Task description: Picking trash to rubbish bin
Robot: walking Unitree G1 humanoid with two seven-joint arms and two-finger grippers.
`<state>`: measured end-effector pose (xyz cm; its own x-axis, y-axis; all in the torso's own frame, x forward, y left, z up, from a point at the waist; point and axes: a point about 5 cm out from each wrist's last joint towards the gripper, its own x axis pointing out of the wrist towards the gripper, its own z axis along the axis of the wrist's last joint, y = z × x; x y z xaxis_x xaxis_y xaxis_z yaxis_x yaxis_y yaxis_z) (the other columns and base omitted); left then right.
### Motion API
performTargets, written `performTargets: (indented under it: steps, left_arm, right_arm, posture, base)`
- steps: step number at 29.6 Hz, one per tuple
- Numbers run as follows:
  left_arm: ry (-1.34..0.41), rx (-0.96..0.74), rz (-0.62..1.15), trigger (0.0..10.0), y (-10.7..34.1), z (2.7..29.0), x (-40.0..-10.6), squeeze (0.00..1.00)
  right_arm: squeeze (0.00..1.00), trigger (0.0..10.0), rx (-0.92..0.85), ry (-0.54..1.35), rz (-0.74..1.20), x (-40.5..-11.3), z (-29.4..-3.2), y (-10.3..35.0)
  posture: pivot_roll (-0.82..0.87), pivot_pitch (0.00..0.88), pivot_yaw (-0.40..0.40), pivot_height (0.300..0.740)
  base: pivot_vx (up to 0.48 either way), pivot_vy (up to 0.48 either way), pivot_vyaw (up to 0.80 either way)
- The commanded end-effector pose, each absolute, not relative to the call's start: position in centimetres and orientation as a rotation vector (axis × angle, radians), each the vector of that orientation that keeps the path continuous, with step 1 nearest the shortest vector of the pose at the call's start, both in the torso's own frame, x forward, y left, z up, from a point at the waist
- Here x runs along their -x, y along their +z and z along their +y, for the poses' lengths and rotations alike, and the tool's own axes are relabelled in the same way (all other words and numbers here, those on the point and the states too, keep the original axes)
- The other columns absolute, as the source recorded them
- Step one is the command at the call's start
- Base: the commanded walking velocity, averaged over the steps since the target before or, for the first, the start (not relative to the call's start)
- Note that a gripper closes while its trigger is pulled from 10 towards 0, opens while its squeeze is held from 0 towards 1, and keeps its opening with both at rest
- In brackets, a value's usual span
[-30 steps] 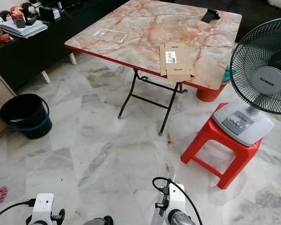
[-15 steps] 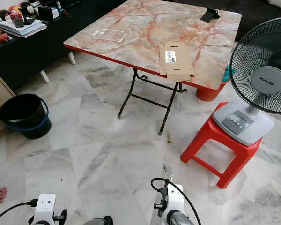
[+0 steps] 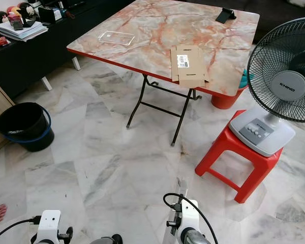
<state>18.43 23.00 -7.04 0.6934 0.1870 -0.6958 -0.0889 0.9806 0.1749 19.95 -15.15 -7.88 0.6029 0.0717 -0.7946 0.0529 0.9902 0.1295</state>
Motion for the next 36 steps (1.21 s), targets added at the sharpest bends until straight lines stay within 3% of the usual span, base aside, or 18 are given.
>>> performTargets:
  steps: [1,36]
  left_arm:
    - [0.168,-0.125,0.831,10.0,-7.5,23.2,-17.5,0.00]
    - [0.160,-0.153,0.805,10.0,-6.9,24.0,-18.3,0.00]
  right_arm:
    - [0.00,10.0,-0.127,0.000,0.941,-19.4,-15.5,-8.1]
    - [0.00,10.0,-0.167,0.009,0.914,-19.9,-14.5,-7.9]
  posture:
    - [0.11,0.151,-0.004,0.740]
    - [0.16,0.151,0.026,0.740]
  base:
    - [0.000,0.000,0.00]
    - [0.000,0.000,0.00]
